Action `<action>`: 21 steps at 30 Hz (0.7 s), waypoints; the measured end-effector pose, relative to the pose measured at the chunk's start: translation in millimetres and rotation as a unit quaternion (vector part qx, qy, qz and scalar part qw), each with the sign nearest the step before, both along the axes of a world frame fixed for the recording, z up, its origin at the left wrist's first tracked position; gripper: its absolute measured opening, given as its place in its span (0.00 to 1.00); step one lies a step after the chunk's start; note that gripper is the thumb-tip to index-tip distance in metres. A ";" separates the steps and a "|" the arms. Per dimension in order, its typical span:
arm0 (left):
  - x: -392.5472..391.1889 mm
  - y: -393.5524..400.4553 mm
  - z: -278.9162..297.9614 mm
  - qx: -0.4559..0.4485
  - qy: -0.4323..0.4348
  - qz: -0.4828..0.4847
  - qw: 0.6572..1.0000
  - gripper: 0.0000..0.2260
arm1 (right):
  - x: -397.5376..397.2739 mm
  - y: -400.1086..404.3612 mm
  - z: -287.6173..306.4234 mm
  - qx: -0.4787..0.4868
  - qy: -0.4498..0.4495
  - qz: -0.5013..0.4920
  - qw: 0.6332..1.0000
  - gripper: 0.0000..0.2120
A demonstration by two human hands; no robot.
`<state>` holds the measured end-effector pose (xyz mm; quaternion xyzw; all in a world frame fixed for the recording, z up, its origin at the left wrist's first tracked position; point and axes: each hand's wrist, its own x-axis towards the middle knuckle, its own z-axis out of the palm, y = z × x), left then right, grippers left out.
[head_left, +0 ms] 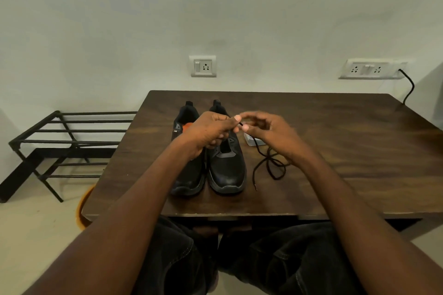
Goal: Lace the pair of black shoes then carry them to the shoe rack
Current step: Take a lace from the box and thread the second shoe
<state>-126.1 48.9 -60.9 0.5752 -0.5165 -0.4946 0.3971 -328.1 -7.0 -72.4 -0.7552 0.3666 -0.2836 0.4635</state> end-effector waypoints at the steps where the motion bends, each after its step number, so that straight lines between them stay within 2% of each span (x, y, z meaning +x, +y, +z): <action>1: -0.8 0.5 -0.8 0.001 -0.002 -0.004 1.000 0.16 | 3.8 2.3 1.1 0.001 -0.015 0.002 1.000 0.10; 2: -0.8 0.6 -1.5 0.003 -0.006 -0.006 1.000 0.16 | 5.2 0.5 1.8 0.001 -0.027 -0.038 0.999 0.07; 4: 2.5 -0.1 -4.0 0.013 -0.013 -0.004 1.000 0.16 | 0.3 -13.5 -2.6 -0.007 -0.029 -0.194 0.980 0.08; 6: 7.3 -1.7 -7.3 0.023 -0.013 0.004 1.000 0.15 | -11.1 -25.9 -8.7 -0.042 0.038 -0.347 0.936 0.10; 7: 9.4 -2.6 -8.7 0.028 -0.012 0.008 0.999 0.14 | -18.2 -27.1 -11.5 -0.058 0.087 -0.386 0.917 0.08; 10: 13.8 -4.1 -12.8 0.038 -0.024 0.012 0.999 0.12 | -26.5 -17.3 -13.1 -0.098 0.224 -0.422 0.873 0.08; 13: 15.5 -2.8 -14.9 0.028 -0.052 0.026 0.998 0.07 | -17.8 -4.4 -7.1 -0.172 0.415 -0.371 0.813 0.11; 14: 15.4 -2.1 -15.5 0.024 -0.054 0.034 0.998 0.07 | -13.1 -3.2 -6.2 -0.187 0.420 -0.340 0.820 0.14; 15: 14.7 -1.6 -16.0 0.019 -0.054 0.041 0.998 0.06 | -8.1 -3.5 -5.6 -0.177 0.372 -0.294 0.863 0.19; 17: 12.1 -2.0 -16.4 0.011 -0.052 0.042 0.998 0.06 | 5.5 0.3 -2.5 -0.090 0.194 -0.164 0.963 0.25; 18: 11.0 -2.4 -16.3 0.010 -0.052 0.036 0.998 0.06 | 12.5 3.9 -0.9 -0.042 0.121 -0.094 0.987 0.23; 20: 9.9 -3.7 -16.6 0.013 -0.049 0.020 0.998 0.08 | 21.9 5.1 -4.7 0.008 0.052 -0.022 0.998 0.14; 21: 9.5 -3.9 -16.8 0.018 -0.044 0.011 0.999 0.09 | 25.0 4.5 -8.1 0.004 0.044 -0.029 0.999 0.09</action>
